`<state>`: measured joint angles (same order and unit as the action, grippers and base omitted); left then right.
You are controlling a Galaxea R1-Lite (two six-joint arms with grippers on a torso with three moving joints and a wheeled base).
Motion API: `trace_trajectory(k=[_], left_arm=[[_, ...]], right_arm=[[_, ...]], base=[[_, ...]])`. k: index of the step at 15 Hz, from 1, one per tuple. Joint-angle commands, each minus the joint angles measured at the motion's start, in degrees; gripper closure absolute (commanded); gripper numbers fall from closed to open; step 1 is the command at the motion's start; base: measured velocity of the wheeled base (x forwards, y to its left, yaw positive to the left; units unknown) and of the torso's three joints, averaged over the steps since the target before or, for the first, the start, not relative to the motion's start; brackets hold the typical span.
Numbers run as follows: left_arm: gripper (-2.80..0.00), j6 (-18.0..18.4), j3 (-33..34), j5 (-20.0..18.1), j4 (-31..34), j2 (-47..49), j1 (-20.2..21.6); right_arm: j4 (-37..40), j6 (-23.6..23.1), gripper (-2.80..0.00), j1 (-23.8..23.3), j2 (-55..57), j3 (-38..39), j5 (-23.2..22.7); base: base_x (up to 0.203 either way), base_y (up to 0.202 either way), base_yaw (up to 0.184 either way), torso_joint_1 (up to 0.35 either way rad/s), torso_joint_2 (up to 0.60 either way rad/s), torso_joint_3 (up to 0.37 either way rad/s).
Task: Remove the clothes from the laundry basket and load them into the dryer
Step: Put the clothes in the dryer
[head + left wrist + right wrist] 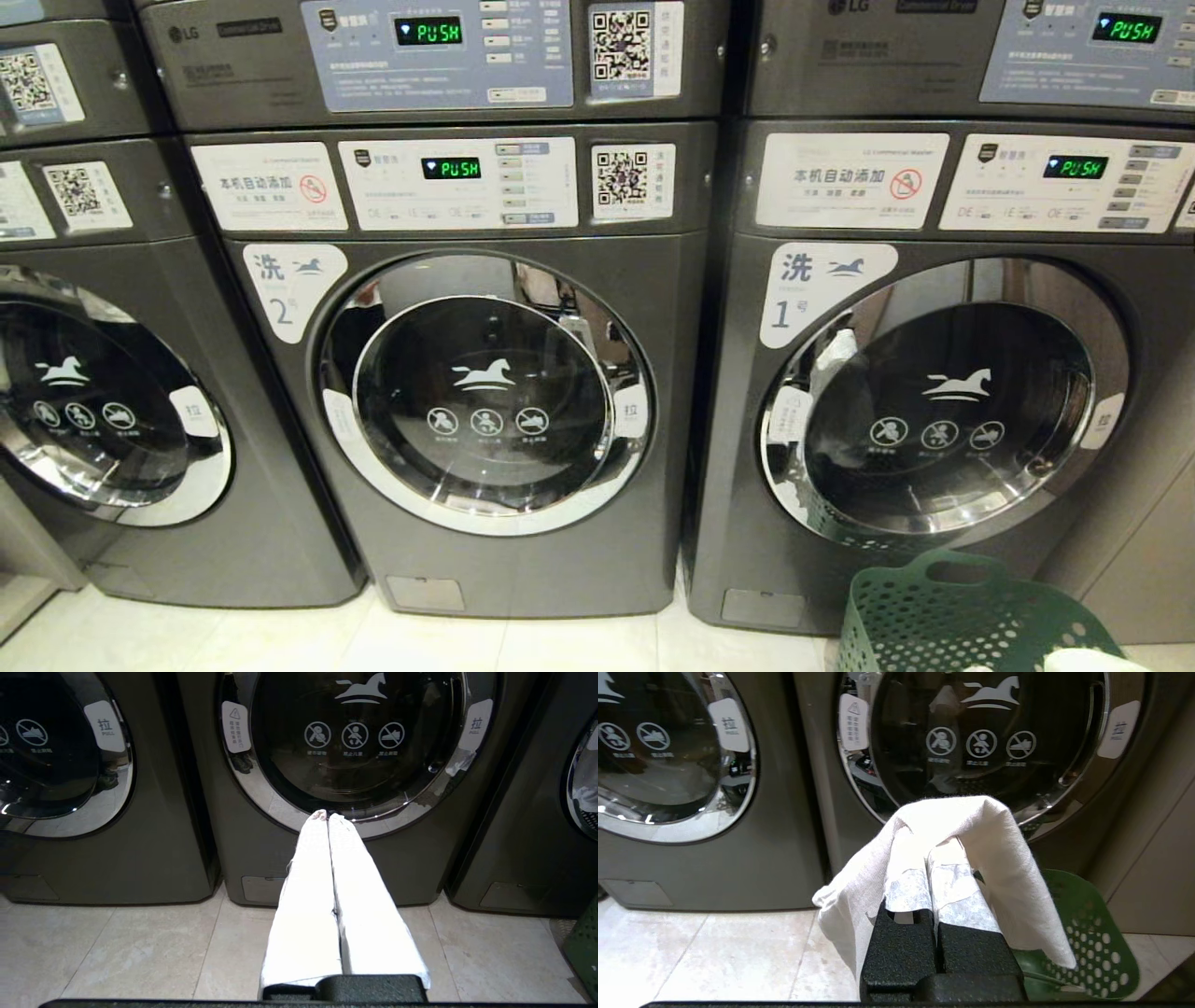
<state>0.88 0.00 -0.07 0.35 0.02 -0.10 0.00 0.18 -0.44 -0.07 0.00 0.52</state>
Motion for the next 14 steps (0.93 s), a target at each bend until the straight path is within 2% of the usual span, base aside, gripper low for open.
trace_trajectory(k=[1, 14], left_arm=[[0.0, 0.0, 0.0, -0.01, 0.0, -0.02, 0.01], [0.0, -0.09, 0.0, -0.01, 0.09, -0.02, 0.01]], right_arm=[[0.0, -0.01, 0.0, 0.0, 0.07, 0.0, 0.0], [0.0, 0.34, 0.0, 0.0, 0.07, 0.0, 0.03]], base=[[0.0, 0.197, 0.001, 0.002, 0.0, 0.007], [0.0, 0.196, -0.002, 0.002, 0.0, 0.003]])
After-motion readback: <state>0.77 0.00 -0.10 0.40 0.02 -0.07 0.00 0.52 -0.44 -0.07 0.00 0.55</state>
